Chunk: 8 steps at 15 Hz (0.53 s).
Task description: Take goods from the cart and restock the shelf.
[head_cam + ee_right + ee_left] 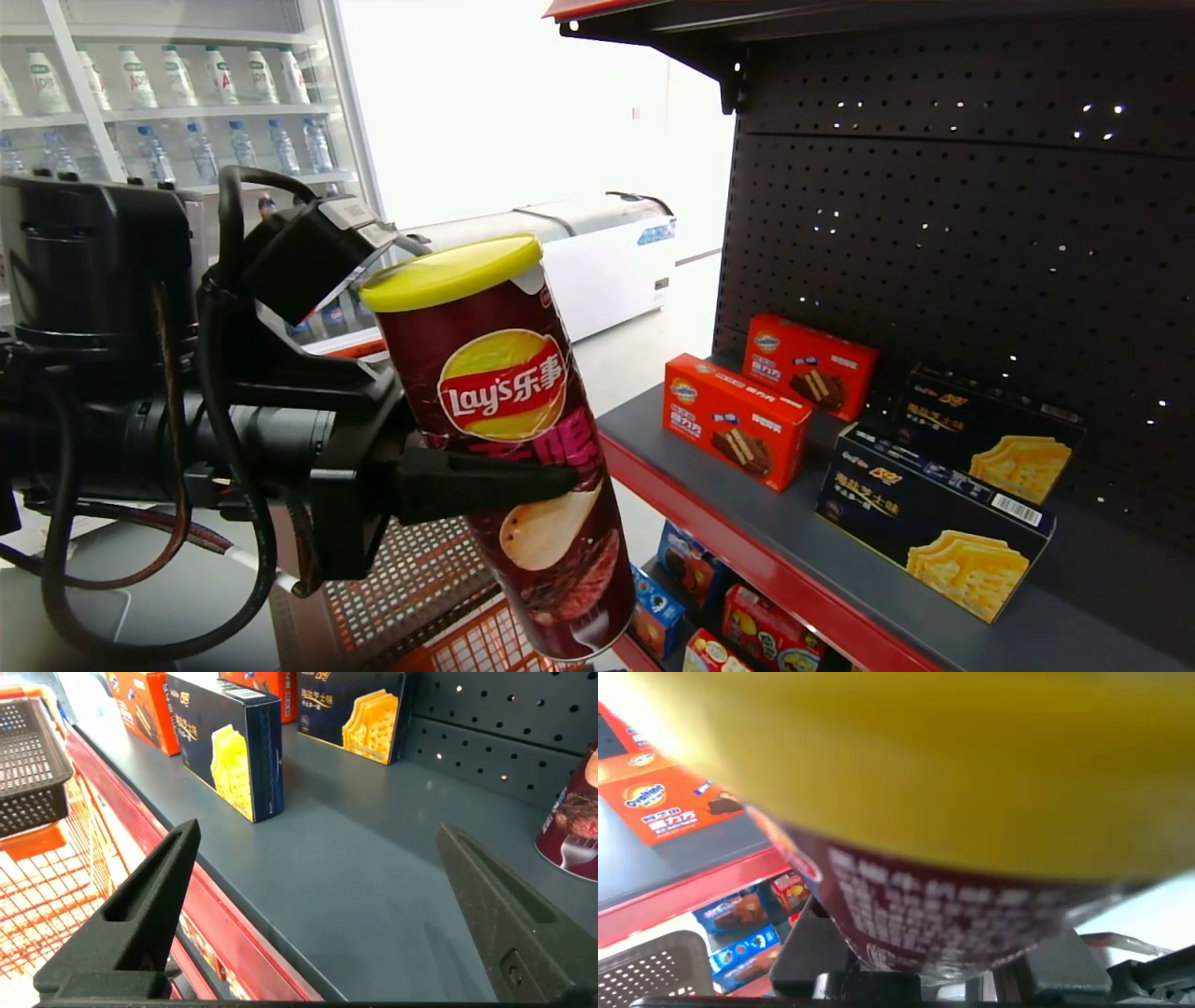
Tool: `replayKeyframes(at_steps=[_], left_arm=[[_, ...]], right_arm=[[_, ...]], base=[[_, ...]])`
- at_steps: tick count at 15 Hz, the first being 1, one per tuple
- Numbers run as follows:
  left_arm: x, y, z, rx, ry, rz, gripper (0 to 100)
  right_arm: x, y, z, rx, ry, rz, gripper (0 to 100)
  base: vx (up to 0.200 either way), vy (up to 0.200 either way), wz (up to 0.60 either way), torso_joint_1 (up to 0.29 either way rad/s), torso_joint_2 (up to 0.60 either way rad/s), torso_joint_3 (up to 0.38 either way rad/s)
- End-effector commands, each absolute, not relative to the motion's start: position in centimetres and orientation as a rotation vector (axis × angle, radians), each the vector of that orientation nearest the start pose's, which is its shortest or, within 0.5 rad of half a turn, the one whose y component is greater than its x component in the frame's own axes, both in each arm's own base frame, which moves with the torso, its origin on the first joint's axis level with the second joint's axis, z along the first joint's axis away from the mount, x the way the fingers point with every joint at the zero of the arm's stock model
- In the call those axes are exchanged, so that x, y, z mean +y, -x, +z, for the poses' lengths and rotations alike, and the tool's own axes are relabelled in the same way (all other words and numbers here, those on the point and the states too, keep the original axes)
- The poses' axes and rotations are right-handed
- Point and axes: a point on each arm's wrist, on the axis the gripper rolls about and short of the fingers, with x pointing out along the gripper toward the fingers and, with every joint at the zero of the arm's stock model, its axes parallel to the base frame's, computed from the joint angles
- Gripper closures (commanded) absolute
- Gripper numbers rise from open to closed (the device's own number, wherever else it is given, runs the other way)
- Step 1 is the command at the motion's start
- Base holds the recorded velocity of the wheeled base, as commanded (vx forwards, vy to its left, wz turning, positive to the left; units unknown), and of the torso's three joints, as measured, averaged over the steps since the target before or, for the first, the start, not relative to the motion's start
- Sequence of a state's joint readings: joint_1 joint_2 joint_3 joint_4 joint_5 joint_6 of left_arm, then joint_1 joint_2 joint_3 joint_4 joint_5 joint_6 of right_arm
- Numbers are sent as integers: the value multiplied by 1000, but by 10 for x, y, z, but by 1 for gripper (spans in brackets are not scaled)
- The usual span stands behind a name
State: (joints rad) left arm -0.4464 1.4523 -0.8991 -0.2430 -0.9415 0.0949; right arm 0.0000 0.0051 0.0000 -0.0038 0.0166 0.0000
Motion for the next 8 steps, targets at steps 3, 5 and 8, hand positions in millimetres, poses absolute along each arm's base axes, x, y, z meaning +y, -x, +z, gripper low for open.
replayKeyframes(at_steps=[3,5,8], left_arm=[[-121,-209,241,263,5,-1399,100],[-120,-209,240,265,6,-1397,100],[-120,-210,241,263,6,-1397,100]], right_arm=[[0,22,76,2,0,17,0],[0,22,76,2,0,17,0],[0,22,76,2,-2,17,0]], base=[[0,0,0,0,0,0],[0,0,0,0,0,0],[0,0,0,0,0,0]])
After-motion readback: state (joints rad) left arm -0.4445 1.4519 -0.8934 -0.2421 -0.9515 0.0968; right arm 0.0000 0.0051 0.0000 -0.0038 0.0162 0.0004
